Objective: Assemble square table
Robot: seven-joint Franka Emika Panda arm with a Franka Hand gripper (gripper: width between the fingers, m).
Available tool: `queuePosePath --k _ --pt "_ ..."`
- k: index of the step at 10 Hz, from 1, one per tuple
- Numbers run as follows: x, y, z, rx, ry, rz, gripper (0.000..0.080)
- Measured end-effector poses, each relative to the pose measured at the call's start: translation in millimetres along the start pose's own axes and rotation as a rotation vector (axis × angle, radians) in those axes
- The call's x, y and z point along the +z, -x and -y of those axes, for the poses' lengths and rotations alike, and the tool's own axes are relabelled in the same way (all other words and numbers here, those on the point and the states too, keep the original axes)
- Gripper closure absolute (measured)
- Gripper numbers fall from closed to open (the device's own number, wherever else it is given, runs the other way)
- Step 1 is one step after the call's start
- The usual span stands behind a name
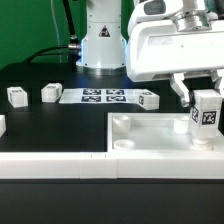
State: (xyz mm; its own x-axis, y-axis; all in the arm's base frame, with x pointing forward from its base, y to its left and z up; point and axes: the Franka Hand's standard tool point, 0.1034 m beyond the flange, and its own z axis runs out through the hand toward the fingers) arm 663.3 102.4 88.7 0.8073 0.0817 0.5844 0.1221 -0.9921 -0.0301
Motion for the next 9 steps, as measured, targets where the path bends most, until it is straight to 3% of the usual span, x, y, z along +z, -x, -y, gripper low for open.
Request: queuePosePath --k 6,7,8,9 --pt "4.7 7.4 0.3 0.015 0.002 0.012 0.0509" --pt "4.7 7.6 0.3 0.015 0.002 0.013 0.0429" --pt "4.7 7.6 0.3 0.015 0.002 0.013 0.0429" --pt "4.7 7.6 0.3 0.015 0.002 0.013 0.0245"
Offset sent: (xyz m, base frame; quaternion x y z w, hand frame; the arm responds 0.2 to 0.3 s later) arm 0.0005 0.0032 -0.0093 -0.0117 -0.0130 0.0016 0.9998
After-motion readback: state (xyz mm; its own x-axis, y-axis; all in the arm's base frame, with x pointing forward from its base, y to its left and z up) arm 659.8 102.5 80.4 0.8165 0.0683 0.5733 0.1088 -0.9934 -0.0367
